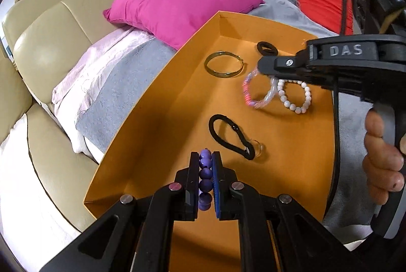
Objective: Organize jewelry
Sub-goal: 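Lower the purple bracelet into the orange box and open the left tool, then withdraw both open tools from the box toward the red bracelet and dark red ring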
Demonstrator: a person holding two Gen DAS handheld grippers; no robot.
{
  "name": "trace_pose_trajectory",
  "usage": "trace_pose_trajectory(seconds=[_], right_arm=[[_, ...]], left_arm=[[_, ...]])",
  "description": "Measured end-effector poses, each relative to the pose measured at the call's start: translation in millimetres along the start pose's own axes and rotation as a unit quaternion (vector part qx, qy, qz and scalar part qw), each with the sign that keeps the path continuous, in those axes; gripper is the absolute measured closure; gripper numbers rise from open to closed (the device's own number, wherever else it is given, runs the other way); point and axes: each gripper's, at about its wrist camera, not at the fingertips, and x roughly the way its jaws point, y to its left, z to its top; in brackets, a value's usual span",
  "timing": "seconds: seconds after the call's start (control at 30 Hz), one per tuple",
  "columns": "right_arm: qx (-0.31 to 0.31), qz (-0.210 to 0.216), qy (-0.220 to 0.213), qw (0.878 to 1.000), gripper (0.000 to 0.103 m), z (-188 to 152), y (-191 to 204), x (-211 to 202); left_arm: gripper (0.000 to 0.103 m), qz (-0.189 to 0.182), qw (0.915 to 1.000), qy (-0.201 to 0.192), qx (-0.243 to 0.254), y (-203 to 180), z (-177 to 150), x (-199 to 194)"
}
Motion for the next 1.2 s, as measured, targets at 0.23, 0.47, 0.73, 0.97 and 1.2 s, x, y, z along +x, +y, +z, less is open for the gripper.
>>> trace_pose_trajectory(seconds=[0.23, 0.47, 0.73, 0.97, 1.2], right_arm=[[0.012, -0.038, -0.016, 0.999, 0.091, 3.2, -10.4, -1.1], [0.008, -0.058, -0.052, 0.997, 0.091, 4.2, -21.0, -31.2], [0.009, -0.076, -0.080, 0.994, 0.071, 2.4, -34.5, -69.2], [0.029, -0.093, -0.090, 0.991, 0.071, 0.0, -58.7, -99.1], [0.046, -0.106, -0.102, 0.988, 0.071, -3.5, -80.3, -129.0]], left_arm=[[0.072, 0.000, 1.0000, -0.004, 0.001, -2.8, 0.6, 2.9], [0.064, -0.004, 0.9999, -0.010, -0.007, -3.9, 3.4, -0.6], [0.050, -0.005, 0.9996, -0.027, 0.010, -25.8, 9.1, -14.3], [0.045, -0.009, 0.9989, -0.038, 0.028, -51.2, 12.5, -24.9], [0.040, -0.011, 0.9981, -0.042, 0.043, -74.4, 15.7, -31.8]])
